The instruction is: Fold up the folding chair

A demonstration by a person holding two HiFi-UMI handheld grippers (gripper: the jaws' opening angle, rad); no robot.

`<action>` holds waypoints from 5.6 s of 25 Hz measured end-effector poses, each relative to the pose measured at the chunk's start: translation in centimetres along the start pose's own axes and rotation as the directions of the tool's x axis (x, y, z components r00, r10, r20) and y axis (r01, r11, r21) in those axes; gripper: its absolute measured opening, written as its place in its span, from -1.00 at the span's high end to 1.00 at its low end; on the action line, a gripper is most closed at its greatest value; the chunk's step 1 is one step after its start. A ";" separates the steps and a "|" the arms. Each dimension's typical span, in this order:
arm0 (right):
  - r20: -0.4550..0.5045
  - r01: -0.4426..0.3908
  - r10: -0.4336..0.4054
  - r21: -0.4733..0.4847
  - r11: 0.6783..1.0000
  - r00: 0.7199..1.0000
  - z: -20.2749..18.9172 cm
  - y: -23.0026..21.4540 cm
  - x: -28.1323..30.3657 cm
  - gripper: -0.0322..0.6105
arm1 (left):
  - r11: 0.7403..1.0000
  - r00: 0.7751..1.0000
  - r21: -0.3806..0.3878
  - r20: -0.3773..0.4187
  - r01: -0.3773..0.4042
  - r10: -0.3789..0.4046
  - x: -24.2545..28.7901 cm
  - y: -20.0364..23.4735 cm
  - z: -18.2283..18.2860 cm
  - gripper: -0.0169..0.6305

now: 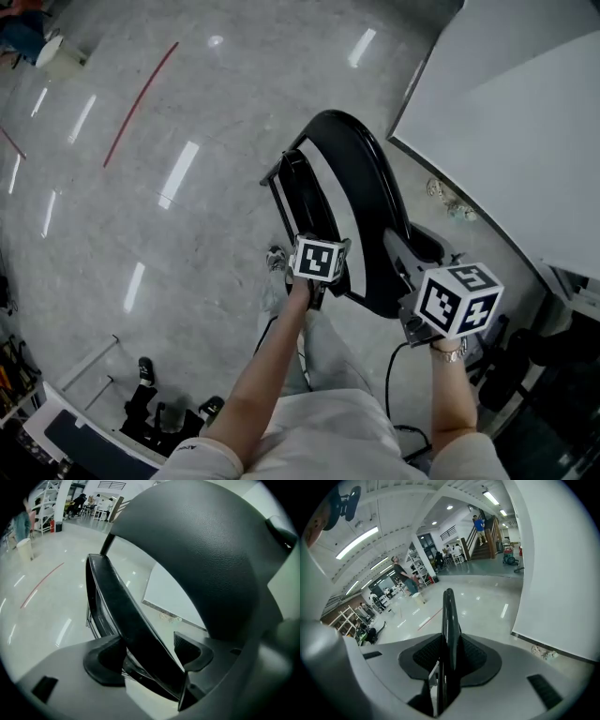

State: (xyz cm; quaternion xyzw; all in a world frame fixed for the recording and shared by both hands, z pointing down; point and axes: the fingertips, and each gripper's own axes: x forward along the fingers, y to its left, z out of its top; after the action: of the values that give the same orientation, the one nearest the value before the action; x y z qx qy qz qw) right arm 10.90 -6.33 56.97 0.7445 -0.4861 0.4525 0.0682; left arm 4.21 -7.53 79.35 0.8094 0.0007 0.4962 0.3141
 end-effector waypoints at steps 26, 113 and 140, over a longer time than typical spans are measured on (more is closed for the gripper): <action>-0.053 -0.056 0.058 0.039 0.998 0.997 -1.4 2.8 -1.5 0.53 | 0.588 0.941 0.768 -0.055 0.254 -0.334 -21.4 -13.0 12.7 0.00; -0.150 -0.313 0.301 -0.062 0.948 0.942 -9.9 -8.5 -14.6 0.59 | -0.478 0.715 0.548 -0.389 0.687 0.581 -6.9 -24.0 4.7 0.76; -0.336 -0.319 0.247 -0.176 0.931 0.909 -2.8 -22.2 -15.0 0.59 | -0.322 0.711 0.668 -0.458 0.671 0.534 1.1 -30.2 13.6 0.76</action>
State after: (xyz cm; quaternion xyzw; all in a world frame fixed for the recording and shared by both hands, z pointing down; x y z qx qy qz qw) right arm 24.84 16.61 55.06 0.5731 -0.6214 0.5094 0.1611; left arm 25.03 10.14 60.64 0.4318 0.5808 0.4990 -0.4766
